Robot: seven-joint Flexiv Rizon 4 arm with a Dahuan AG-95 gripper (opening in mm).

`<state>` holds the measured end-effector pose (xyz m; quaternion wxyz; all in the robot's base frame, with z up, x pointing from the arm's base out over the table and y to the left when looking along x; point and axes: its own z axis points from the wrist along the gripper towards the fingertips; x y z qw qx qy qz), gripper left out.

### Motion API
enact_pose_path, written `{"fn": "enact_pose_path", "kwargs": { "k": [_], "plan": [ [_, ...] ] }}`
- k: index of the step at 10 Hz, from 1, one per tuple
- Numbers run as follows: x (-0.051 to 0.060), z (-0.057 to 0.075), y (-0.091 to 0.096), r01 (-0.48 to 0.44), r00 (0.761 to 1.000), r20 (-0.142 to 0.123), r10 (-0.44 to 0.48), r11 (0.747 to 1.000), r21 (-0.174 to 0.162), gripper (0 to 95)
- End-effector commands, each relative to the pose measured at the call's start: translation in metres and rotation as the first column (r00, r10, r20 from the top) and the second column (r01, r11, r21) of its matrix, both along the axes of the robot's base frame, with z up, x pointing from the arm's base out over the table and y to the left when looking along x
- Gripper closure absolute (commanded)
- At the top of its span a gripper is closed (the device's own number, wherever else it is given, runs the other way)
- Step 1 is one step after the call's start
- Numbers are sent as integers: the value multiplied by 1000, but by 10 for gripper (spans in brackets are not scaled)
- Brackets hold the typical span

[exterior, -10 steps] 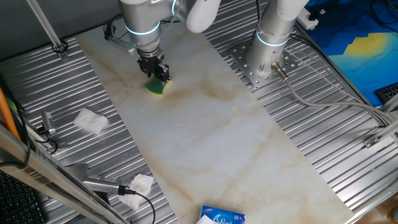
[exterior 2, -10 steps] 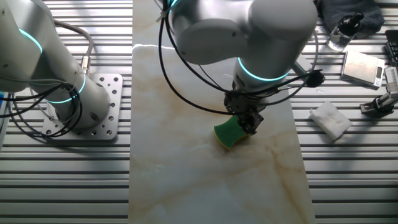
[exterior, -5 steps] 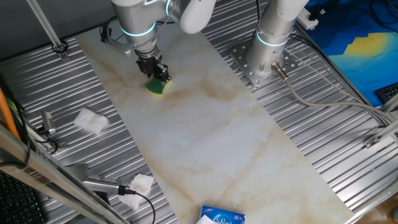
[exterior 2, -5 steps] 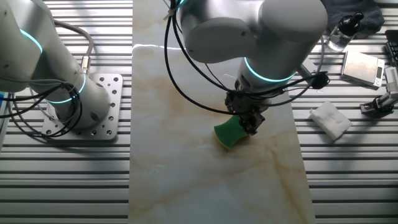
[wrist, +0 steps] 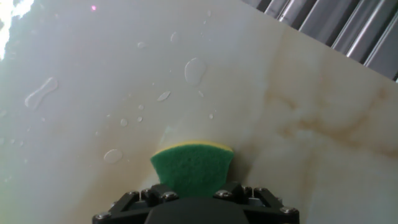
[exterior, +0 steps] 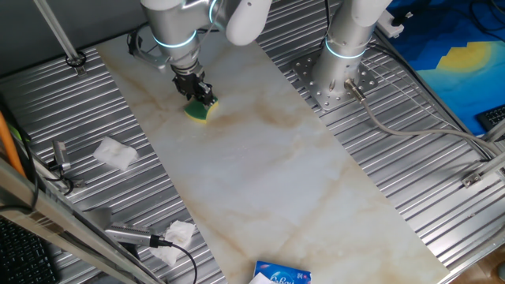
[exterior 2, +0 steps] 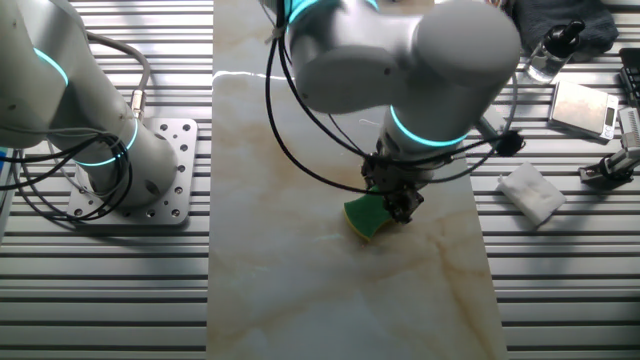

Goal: Clean the tabletop with a sponge

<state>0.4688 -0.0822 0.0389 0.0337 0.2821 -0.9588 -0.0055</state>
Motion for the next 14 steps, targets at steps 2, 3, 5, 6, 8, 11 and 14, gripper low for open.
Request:
{"fn": "enact_pose_path", "kwargs": {
  "k": [2,3,5,6,8,11,14],
  "plan": [
    [-4,-5,-1,-19,1000,5,19,1000,5,190],
    [-6,-8,-1,-28,1000,7,28,1000,7,190],
    [-9,-10,0,-40,999,7,40,999,4,190],
    [-9,-12,0,-45,999,8,45,999,3,190],
    [-8,-18,-1,-58,998,15,58,998,2,190],
    [-9,-26,-3,-79,997,28,79,997,-1,190],
    [-9,-31,-3,-89,995,40,89,996,-3,380]
  ]
}}
